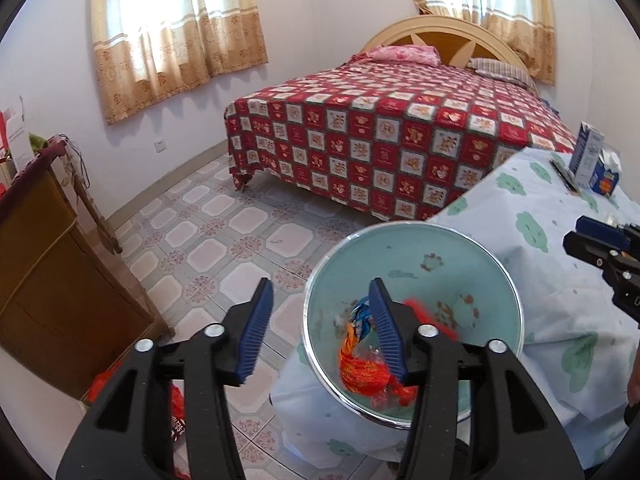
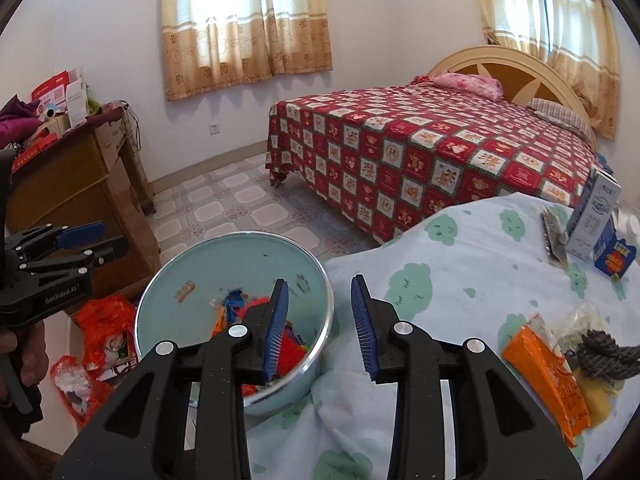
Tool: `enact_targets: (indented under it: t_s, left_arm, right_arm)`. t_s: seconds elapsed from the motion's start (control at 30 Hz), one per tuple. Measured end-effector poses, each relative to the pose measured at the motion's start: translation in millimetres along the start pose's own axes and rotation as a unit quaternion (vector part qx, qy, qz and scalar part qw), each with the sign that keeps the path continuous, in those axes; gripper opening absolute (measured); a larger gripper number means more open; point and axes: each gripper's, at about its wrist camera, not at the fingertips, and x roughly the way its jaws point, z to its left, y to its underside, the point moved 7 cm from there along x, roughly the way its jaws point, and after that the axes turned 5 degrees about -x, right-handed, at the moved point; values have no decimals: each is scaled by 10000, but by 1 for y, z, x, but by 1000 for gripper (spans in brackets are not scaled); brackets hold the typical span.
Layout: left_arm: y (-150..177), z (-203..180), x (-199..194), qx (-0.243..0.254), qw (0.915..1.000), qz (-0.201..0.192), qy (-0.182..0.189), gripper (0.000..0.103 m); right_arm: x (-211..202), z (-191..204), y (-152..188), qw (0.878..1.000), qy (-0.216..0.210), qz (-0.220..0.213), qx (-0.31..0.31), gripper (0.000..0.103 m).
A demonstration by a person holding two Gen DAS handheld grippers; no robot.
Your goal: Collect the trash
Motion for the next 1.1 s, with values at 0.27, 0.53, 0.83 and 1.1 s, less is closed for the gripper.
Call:
enact_targets:
  t_s: [0.27, 0.53, 0.83, 1.1]
  left_arm:
    - [28, -36, 8, 378, 9989, 234, 161, 59]
    - [43, -67, 10, 661, 9969, 346, 231, 65]
    - [33, -92, 14, 725, 9967, 258, 249, 65]
    - [26, -98, 12, 688, 9969, 252, 291, 65]
  right_arm:
    - [-53, -78, 44, 9956, 789, -75, 504, 43]
    - [-107, -219, 80, 9646, 2227, -131, 1406, 54]
    - [-81, -275, 101, 9654, 1820, 431, 1819, 45]
    - [-83, -244, 105, 9782, 1290, 487, 1554, 4]
